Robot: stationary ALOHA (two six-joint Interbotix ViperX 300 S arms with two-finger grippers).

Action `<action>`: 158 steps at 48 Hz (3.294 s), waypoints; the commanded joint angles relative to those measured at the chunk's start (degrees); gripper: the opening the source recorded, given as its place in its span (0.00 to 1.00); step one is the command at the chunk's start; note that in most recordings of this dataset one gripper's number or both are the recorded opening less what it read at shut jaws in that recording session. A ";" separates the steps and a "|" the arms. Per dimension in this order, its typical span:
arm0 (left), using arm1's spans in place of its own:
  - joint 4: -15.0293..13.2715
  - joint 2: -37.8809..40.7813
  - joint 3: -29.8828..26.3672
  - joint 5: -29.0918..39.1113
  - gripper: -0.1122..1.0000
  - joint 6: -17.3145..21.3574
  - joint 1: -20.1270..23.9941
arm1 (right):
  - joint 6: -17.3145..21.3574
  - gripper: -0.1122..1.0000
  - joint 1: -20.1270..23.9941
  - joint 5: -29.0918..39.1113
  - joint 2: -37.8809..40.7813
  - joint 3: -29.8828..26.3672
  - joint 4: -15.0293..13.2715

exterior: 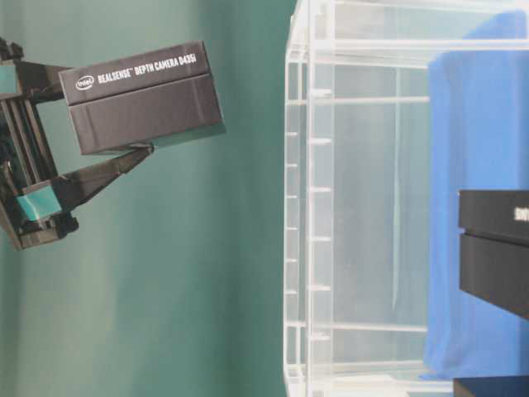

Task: Take the box out of the case with the left arm.
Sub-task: 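Lift the right box up out of the case, then carry the box forward and lower it right of the middle box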

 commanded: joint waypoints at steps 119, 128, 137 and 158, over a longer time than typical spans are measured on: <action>5.10 -4.57 14.77 -6.59 0.64 -24.17 -20.83 | 0.00 0.10 0.00 -0.62 -0.26 -0.44 -0.09; 5.19 -6.33 24.08 -16.17 0.64 -24.17 -20.48 | -0.09 0.10 0.00 -0.70 -0.26 -0.44 -0.09; 4.92 -7.73 33.84 -25.58 0.64 -25.40 -20.57 | -0.09 0.10 0.00 -0.70 -0.26 -0.44 -0.09; 4.66 -9.49 48.34 -37.18 0.64 -26.54 -21.45 | -0.18 0.10 -0.09 -2.11 -0.26 0.35 -0.18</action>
